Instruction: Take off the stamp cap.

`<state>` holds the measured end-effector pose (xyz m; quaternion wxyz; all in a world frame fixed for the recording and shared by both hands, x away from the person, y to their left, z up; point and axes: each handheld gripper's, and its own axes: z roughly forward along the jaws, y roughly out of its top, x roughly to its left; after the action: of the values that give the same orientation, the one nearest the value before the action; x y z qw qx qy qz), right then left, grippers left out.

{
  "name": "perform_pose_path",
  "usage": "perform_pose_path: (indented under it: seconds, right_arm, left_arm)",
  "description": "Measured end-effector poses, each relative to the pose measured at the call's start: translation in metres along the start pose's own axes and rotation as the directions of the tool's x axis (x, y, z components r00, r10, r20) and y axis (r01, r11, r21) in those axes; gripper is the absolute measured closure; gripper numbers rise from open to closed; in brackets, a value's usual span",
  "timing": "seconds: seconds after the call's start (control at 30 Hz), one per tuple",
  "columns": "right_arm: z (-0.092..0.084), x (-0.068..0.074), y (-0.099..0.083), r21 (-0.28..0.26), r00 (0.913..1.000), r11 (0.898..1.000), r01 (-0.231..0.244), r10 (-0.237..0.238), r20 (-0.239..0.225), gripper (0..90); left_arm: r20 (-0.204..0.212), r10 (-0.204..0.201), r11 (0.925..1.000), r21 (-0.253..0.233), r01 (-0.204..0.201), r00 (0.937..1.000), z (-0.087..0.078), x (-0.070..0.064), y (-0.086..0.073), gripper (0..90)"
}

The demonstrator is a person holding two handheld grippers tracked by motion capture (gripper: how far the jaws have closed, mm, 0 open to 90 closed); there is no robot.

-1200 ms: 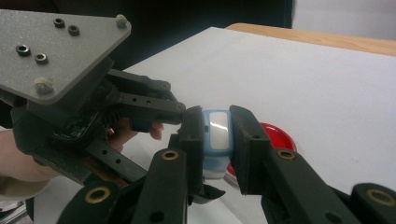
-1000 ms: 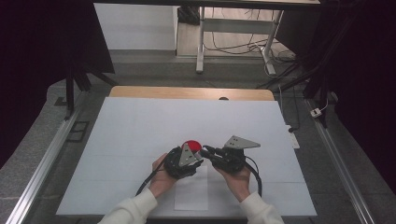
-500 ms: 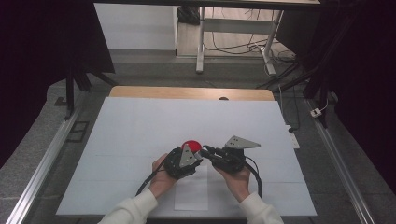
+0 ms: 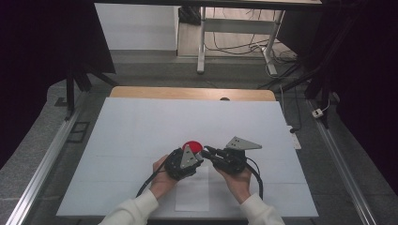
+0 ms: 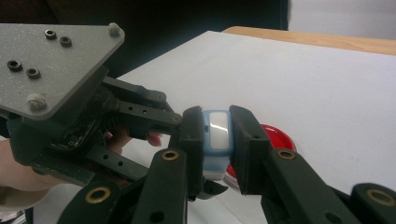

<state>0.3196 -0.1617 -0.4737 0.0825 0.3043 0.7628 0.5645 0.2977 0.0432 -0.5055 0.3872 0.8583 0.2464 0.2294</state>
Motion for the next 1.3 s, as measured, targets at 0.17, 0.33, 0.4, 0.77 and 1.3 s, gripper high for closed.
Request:
perform_pose_path:
  seconds: [0.17, 0.33, 0.4, 0.77, 1.3]
  right_arm:
    - [0.0004, 0.0005, -0.0008, 0.0, 1.0, 1.0, 0.002, -0.002, 0.004, 75.4]
    - [-0.0003, -0.0003, -0.0006, -0.014, 0.9999, 1.0, -0.011, 0.011, 0.001, 75.4]
    - [-0.0006, -0.0006, -0.0006, -0.017, 0.9999, 1.0, -0.015, 0.015, -0.002, 75.4]
    - [0.0011, 0.0015, -0.0012, -0.003, 0.9999, 1.0, -0.001, 0.001, 0.013, 75.4]
    - [0.0022, 0.0025, -0.0022, 0.003, 0.9997, 1.0, -0.005, 0.005, 0.026, 75.4]
  left_arm:
    - [-0.009, 0.003, 1.0, 0.0, -0.003, 1.0, -0.0002, -0.0007, -0.0006, 64.9]
    - [-0.04, 0.016, 0.9997, -0.018, -0.017, 0.9991, -0.0025, -0.0016, -0.001, 65.1]
    - [-0.043, 0.018, 0.9996, -0.019, -0.019, 0.9989, -0.0026, -0.0018, -0.0012, 65.1]
    - [-0.029, 0.025, 0.9997, -0.004, -0.025, 0.9993, -0.0004, -0.0024, -0.0026, 65.6]
    - [-0.026, 0.018, 0.9998, 0.003, -0.018, 0.9995, 0.0008, -0.0029, -0.0042, 65.8]
